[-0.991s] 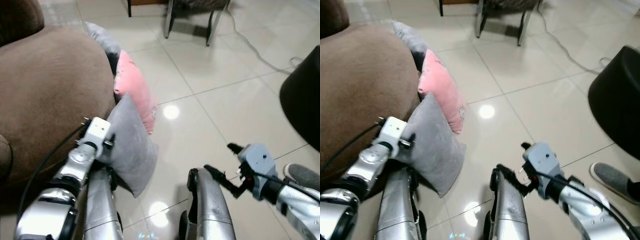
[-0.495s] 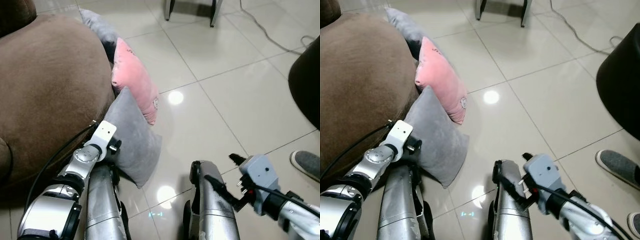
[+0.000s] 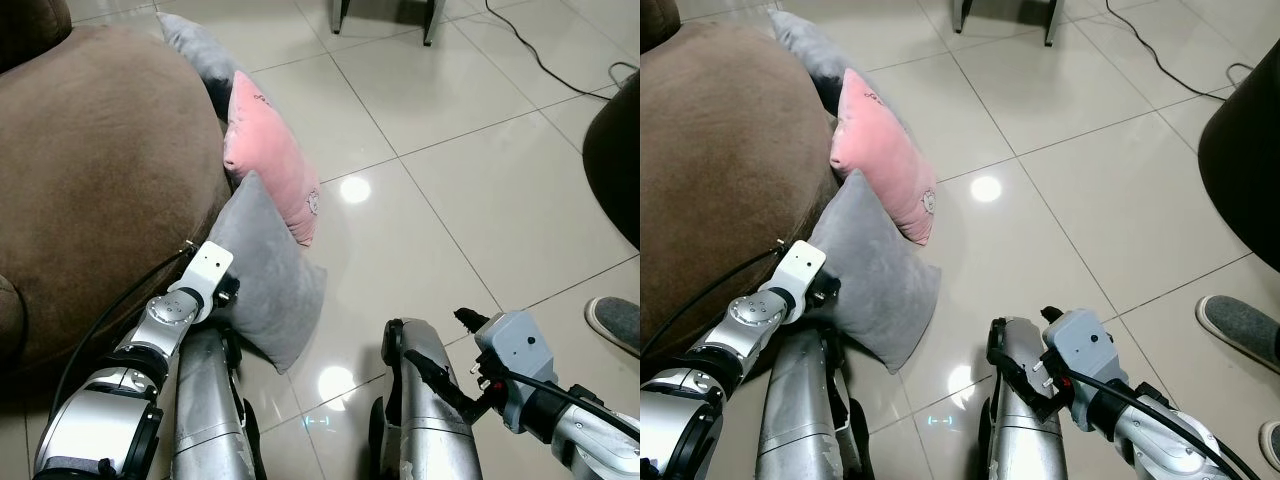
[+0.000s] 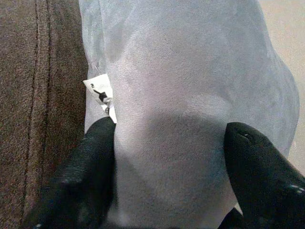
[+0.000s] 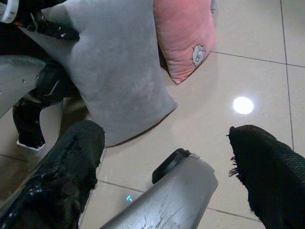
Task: Move the pillow to the sofa from floor
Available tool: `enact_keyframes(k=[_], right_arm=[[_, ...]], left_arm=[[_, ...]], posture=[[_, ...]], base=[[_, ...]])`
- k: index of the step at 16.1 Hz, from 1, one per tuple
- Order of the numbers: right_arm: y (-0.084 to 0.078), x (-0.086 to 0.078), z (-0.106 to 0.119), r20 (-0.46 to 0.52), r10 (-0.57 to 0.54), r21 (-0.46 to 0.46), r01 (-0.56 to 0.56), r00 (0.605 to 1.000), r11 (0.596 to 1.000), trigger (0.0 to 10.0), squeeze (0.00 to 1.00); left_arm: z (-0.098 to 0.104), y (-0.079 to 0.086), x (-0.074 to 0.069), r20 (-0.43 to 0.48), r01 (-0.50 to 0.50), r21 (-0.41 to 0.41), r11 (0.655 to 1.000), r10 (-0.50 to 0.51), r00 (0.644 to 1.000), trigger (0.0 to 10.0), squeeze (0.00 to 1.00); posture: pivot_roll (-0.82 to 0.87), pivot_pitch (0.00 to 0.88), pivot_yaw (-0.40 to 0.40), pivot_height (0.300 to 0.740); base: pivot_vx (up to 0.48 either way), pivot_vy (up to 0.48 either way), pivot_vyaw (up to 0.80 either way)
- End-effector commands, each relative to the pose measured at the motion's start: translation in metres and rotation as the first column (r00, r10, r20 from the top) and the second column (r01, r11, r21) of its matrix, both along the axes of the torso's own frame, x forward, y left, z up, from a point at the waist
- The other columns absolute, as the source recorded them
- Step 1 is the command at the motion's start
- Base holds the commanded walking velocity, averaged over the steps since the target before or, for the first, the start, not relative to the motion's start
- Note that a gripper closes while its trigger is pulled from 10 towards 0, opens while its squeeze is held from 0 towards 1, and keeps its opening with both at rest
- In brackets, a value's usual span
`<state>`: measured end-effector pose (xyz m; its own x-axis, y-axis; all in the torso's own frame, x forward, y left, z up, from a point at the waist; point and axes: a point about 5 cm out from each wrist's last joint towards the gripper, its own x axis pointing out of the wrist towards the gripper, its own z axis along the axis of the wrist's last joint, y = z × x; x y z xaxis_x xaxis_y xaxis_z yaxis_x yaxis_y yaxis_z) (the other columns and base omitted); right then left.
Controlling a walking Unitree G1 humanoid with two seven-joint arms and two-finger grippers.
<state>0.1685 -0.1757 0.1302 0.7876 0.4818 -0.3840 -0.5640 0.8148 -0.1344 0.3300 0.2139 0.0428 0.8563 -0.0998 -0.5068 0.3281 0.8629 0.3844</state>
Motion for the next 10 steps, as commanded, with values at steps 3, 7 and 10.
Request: enact_keyframes(k=[3,7,10], right_arm=[[0.0052,-0.0056,0.0003,-0.006,0.022,0.028,-0.022,1.000,0.999,10.0,0.00],[0.0064,-0.0010,0.0035,0.024,0.034,0.032,-0.035,0.999,0.999,10.0,0.00],[0.0127,-0.0062,0.0056,0.004,0.131,0.059,-0.131,0.991,0.990,10.0,0.00]], left_arm=[[-0.0095,0.0029,-0.0077,-0.054,0.006,0.005,1.000,-0.006,0.999,0.0,0.00],[-0.0109,0.0016,-0.0086,-0.063,0.010,-0.012,1.000,-0.011,0.998,0.0,0.00],[-0.0143,-0.0012,-0.0108,-0.083,0.020,-0.022,1.000,-0.022,0.996,0.0,0.00]], posture=[[-0.07,0.259,0.008,0.509],[-0.07,0.245,0.007,0.509],[-0.07,0.240,0.007,0.509]], base=[[0.000,0.000,0.00],[0.000,0.000,0.00],[0.000,0.000,0.00]])
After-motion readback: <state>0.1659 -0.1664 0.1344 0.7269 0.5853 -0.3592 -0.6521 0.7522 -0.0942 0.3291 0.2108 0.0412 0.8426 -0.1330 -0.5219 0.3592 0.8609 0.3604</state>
